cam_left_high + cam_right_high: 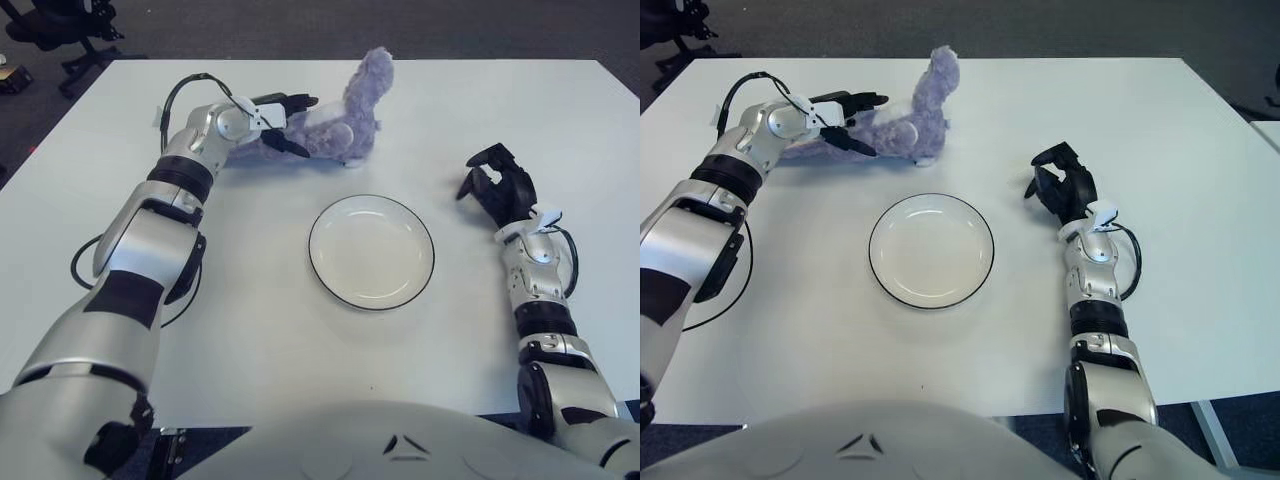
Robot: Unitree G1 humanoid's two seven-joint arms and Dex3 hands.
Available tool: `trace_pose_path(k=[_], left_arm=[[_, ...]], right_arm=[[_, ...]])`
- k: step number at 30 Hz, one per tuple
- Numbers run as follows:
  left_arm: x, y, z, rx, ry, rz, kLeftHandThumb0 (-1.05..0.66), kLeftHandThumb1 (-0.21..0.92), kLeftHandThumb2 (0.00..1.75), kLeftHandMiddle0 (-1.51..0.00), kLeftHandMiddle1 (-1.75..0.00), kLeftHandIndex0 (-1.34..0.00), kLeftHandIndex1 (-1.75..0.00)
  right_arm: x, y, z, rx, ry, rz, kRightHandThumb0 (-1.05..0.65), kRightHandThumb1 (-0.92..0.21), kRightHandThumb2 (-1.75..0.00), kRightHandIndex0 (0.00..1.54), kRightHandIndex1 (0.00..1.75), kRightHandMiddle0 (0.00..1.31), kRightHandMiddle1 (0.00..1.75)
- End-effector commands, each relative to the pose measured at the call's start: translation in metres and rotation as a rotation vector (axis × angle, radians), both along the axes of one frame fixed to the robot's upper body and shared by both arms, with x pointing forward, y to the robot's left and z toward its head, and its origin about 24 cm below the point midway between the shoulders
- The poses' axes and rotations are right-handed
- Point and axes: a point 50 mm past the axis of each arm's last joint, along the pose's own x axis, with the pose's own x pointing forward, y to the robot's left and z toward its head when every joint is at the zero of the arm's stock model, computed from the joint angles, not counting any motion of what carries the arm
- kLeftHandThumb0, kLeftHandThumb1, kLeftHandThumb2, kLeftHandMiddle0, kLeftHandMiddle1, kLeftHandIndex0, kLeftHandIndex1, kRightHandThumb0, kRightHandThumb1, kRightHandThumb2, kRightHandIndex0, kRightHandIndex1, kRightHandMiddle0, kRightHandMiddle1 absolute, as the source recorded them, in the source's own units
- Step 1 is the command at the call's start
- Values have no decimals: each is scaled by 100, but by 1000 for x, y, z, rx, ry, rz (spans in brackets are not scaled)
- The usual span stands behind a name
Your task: Put the doll into the plate.
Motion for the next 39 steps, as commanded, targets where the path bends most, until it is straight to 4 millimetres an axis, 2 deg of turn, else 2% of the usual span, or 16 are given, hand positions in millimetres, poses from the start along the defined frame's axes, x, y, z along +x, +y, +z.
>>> trace_pose_path(k=[1, 21, 28, 31, 36, 39], left_arm=[[-2, 1, -6, -1, 17, -1, -89, 92, 2, -20, -1, -16, -1], [1, 4, -11, 149, 20, 54, -86, 90, 0, -27, -2, -20, -2], [0, 5, -13, 168, 24, 54, -84, 88, 0, -26, 0, -21, -2], [-1, 7, -18, 252, 46, 47, -81, 85, 0, -23, 0, -21, -2], [-1, 8, -19, 272, 48, 48, -78, 83, 0, -21, 0, -21, -2], [-2, 10, -27, 337, 39, 47, -76, 82, 0, -21, 0, -21, -1]], right_arm=[[-9, 7, -22, 113, 54, -57, -36, -80, -67, 77, 175, 28, 175], [-10, 10, -17, 250, 12, -55, -36, -84, -62, 78, 175, 26, 175], [-10, 10, -17, 261, 10, -54, -36, -84, -62, 78, 175, 26, 175], [-10, 9, -17, 301, 8, -55, -36, -84, -62, 78, 175, 26, 175], [-10, 9, -16, 313, 9, -54, -36, -83, -62, 78, 175, 26, 175], [-9, 8, -16, 358, 9, -50, -36, -82, -65, 80, 175, 27, 175]])
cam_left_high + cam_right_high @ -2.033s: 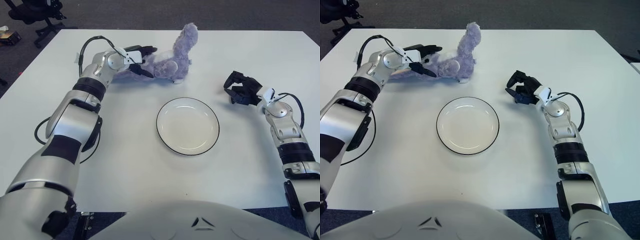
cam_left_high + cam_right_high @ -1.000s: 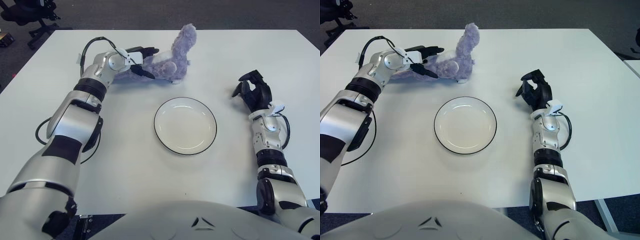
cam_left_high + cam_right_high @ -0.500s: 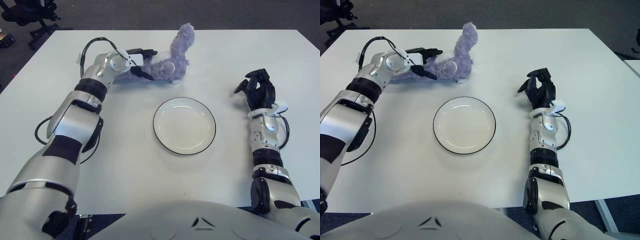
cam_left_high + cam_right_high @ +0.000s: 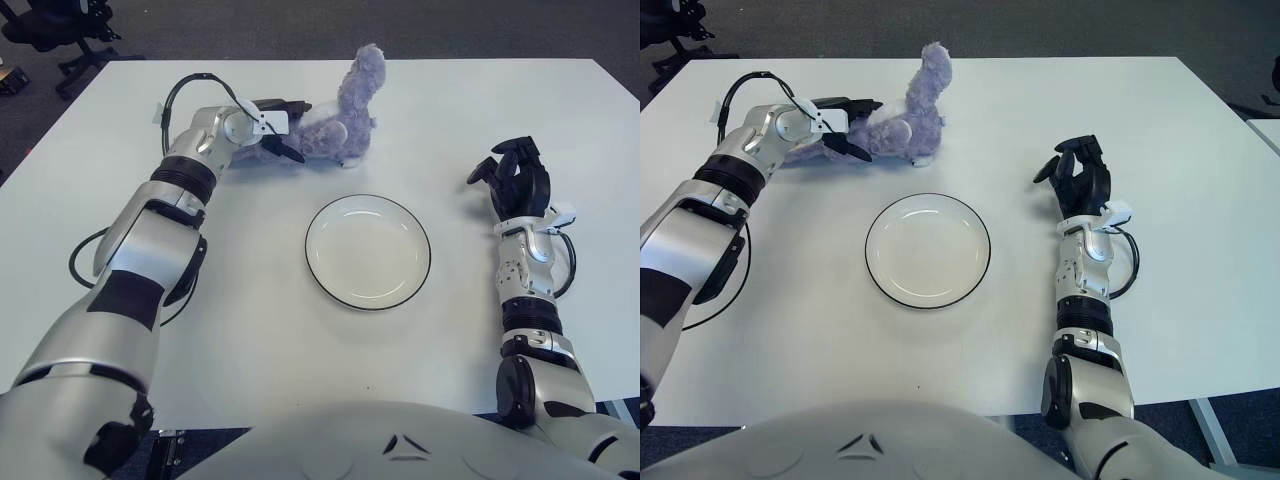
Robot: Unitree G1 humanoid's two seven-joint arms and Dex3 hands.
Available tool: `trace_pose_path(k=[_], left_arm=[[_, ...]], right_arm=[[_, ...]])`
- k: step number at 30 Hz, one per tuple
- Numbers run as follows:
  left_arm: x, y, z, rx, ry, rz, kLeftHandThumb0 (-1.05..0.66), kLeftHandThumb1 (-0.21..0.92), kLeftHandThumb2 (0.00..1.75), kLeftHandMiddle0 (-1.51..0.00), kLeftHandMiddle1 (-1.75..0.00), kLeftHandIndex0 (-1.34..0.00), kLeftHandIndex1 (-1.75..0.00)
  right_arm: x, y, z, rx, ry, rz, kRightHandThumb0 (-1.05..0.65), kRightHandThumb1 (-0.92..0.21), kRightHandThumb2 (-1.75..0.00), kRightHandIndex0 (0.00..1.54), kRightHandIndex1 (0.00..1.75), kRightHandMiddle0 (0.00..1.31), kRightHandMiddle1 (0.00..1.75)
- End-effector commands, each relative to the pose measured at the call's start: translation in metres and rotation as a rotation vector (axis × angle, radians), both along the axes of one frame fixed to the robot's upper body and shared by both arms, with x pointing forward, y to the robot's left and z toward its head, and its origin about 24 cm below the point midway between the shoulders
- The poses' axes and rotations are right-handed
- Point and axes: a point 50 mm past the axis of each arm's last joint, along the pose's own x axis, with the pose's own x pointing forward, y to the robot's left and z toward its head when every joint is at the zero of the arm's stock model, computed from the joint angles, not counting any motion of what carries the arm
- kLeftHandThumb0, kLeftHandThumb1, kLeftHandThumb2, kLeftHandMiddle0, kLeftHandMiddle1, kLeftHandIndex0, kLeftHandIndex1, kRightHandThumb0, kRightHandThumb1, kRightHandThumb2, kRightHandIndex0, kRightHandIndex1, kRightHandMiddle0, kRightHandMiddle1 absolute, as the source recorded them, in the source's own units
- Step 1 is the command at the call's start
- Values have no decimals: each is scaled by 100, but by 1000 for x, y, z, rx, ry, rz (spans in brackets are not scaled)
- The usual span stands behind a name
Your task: Put the doll into the plate.
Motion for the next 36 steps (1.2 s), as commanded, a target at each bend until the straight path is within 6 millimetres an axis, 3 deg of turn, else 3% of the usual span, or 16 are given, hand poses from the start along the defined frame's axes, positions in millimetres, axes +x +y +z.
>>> trace_pose_path(k=[1, 11, 17, 24, 26, 29, 31, 32, 34, 36], left_arm=[[-3, 10, -17, 99, 32, 19, -76, 81, 0, -22, -1, -21, -1], [-7, 15, -33, 262, 84, -19, -69, 79, 0, -26, -2, -21, -1], [-8, 22, -42, 288, 98, 16, -65, 79, 0, -28, -2, -22, -1], [-11, 21, -56, 259, 74, 61, -55, 79, 0, -42, -8, -29, -4], [-12, 20, -59, 254, 59, 52, -48, 79, 0, -38, -24, -36, -4], [-14, 19, -63, 268, 10, 13, -38, 79, 0, -18, -79, -51, -6], [-16, 18, -65, 273, -27, -12, -35, 79, 0, -12, -94, -56, -9], [-16, 19, -66, 273, -47, -24, -34, 79, 0, -11, -100, -55, -15], [-17, 19, -66, 272, -77, -39, -32, 79, 0, -5, -117, -43, -51], [-17, 19, -67, 272, -108, -43, -31, 79, 0, -3, -127, -36, -73]], right_arm=[[-8, 4, -20, 95, 58, 3, -36, -81, -66, 81, 175, 27, 175], [-8, 3, -19, 118, 59, 8, -36, -79, -69, 84, 175, 28, 175], [-8, 3, -19, 121, 60, 8, -36, -78, -70, 85, 175, 29, 175], [-8, 2, -18, 124, 61, 8, -37, -77, -71, 86, 175, 29, 175], [-8, 1, -18, 124, 62, 8, -37, -77, -71, 86, 175, 29, 175], [-9, 1, -18, 125, 63, 7, -37, -77, -72, 87, 175, 30, 175], [-9, 1, -17, 127, 64, 7, -37, -77, -72, 87, 175, 30, 175], [-9, 1, -17, 128, 64, 7, -37, -77, -72, 87, 175, 30, 175], [-9, 1, -17, 130, 66, 7, -37, -77, -72, 87, 175, 30, 175], [-9, 0, -17, 136, 67, 9, -37, -76, -72, 87, 175, 30, 175]])
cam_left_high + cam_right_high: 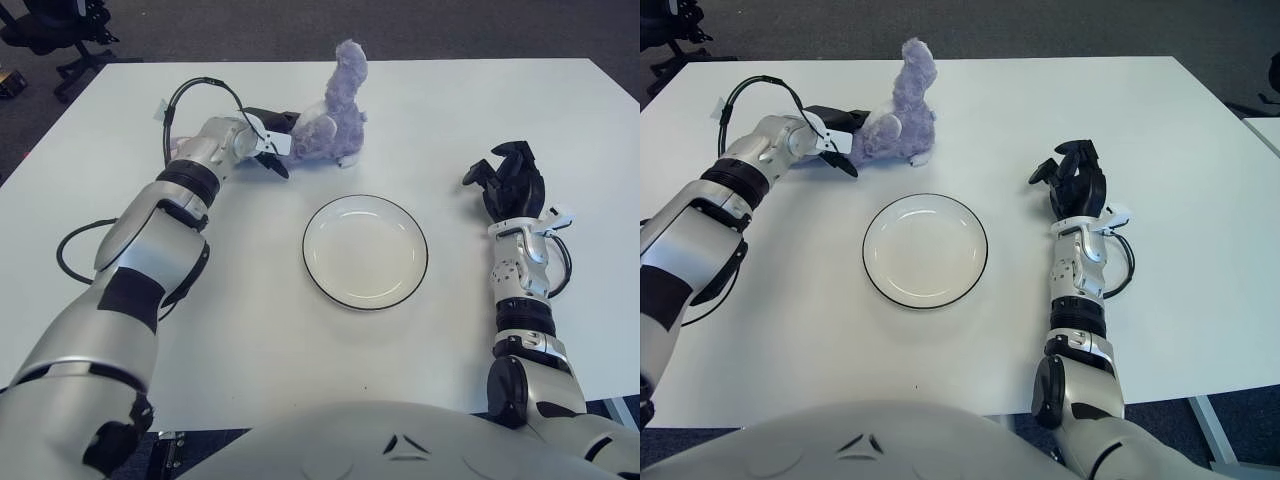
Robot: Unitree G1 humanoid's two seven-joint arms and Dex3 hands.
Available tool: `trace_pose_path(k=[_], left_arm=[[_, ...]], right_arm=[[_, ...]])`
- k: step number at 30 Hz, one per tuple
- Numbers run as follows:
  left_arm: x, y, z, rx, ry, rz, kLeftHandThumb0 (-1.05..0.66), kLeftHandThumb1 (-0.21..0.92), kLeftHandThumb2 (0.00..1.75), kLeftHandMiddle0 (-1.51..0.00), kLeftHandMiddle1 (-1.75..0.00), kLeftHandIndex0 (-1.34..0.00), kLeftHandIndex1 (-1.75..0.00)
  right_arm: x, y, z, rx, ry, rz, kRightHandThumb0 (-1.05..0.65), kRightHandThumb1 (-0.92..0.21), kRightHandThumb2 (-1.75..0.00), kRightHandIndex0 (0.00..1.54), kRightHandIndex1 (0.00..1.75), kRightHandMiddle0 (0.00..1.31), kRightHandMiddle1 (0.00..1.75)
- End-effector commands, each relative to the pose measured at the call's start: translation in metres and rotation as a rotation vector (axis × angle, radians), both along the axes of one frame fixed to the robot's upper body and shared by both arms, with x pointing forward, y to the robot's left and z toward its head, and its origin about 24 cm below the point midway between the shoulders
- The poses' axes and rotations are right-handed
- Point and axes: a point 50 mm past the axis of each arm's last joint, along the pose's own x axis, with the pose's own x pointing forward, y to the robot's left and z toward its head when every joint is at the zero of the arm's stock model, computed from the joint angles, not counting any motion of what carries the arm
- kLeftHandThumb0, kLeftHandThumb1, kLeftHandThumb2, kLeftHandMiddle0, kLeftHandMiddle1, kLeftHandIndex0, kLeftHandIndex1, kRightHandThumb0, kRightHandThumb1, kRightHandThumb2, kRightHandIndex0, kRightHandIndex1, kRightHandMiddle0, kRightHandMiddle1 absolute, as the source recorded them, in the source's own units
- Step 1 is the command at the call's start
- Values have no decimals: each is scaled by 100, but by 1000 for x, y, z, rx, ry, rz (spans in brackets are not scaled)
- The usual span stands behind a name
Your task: Put the doll into the plate.
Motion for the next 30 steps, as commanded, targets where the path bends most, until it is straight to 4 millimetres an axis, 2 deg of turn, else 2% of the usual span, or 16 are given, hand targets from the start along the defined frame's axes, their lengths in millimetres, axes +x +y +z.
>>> trace_pose_path(k=[1, 3, 7, 10, 11, 12, 14, 19, 30], left_arm=[[-13, 16, -36, 82, 73, 17, -31, 79, 0, -2, -131, -33, -82], [-13, 16, -37, 77, 61, 18, -31, 80, 0, -2, -135, -30, -91], [-13, 16, -37, 50, 46, 33, -29, 82, 1, -14, -152, -28, -118], [-13, 18, -38, -11, 28, 56, -34, 89, 12, -28, -167, -46, -132], [-13, 19, -38, -26, 22, 61, -35, 85, 24, -31, -168, -46, -138], [-13, 20, -38, -33, 19, 63, -36, 76, 47, -38, -171, -45, -149], [-13, 21, -38, -52, 12, 69, -38, 66, 75, -49, -173, -43, -163], [-13, 22, -38, -58, 8, 70, -39, 57, 97, -65, -174, -43, -173], [-13, 24, -36, -66, -7, 70, -41, 49, 109, -75, -175, -47, -175]], right_arm=[[-7, 1, -14, 52, 45, -2, -37, -76, -73, 87, 175, 30, 175], [-7, 0, -14, 56, 45, -1, -37, -76, -73, 88, 175, 30, 175], [-7, 0, -14, 62, 46, 2, -37, -76, -74, 88, 175, 30, 175], [-7, -1, -14, 65, 46, 2, -37, -75, -74, 88, 175, 31, 175], [-7, -1, -14, 66, 46, 2, -37, -75, -74, 88, 175, 31, 175], [-7, -1, -14, 66, 46, 2, -37, -75, -74, 88, 175, 31, 175], [-7, -1, -14, 69, 46, 2, -37, -75, -75, 88, 175, 31, 175], [-6, -1, -14, 77, 47, 2, -37, -74, -75, 88, 175, 31, 175], [-6, -1, -14, 82, 48, 4, -37, -74, -76, 88, 175, 32, 175]])
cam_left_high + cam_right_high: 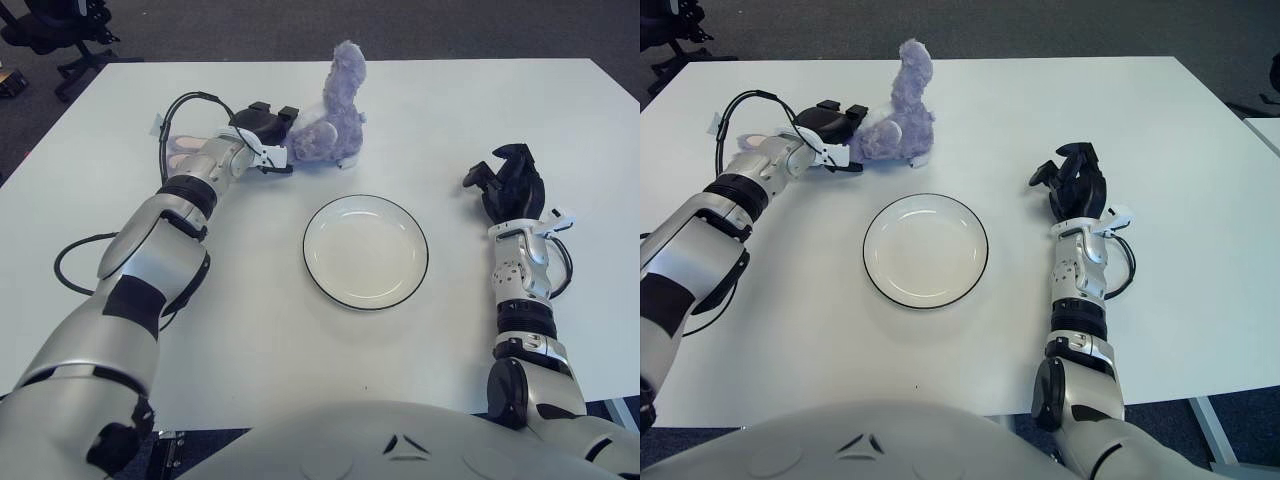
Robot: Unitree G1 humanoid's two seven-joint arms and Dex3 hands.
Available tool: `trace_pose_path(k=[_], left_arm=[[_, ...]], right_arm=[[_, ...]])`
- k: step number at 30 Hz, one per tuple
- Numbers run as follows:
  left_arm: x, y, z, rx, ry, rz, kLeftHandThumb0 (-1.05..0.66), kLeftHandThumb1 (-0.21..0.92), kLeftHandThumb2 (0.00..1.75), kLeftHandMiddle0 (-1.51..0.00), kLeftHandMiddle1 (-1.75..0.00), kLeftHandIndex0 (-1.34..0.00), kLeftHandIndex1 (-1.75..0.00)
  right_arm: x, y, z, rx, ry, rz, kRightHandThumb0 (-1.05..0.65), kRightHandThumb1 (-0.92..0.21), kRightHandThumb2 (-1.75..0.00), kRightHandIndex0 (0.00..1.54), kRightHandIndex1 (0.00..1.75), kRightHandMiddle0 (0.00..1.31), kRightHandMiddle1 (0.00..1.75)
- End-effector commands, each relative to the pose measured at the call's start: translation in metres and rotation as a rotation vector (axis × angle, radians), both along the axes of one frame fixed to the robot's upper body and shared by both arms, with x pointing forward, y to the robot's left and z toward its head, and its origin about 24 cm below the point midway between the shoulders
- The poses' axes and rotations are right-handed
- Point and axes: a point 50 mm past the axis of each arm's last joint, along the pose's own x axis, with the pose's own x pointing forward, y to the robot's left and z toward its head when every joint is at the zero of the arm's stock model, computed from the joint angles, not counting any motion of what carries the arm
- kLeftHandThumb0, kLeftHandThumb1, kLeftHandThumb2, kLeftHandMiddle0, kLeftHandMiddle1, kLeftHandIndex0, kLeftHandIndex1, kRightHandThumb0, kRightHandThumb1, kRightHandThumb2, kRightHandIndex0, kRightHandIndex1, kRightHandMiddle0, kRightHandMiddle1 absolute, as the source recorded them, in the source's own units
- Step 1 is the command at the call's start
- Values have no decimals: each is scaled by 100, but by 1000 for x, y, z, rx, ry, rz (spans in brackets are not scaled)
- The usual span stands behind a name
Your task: Put the doll into the plate.
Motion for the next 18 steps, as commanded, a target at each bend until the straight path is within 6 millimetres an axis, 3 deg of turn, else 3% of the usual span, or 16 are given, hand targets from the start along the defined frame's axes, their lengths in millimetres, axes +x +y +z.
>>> trace_pose_path(k=[1, 12, 18], left_arm=[[-11, 16, -29, 42, 101, 39, -41, 48, 109, -75, -175, -47, -175], [-9, 19, -22, 10, 68, 27, -42, 46, 113, -77, -175, -49, -175], [-12, 24, -3, -106, -79, -74, -42, 43, 116, -77, -175, -51, -175]], right_arm=[[-6, 0, -13, 41, 42, -1, -37, -74, -76, 88, 175, 32, 175], [-6, -1, -13, 39, 44, 1, -37, -73, -77, 88, 175, 32, 175], [-6, -1, -13, 35, 45, 7, -37, -73, -77, 88, 175, 32, 175]])
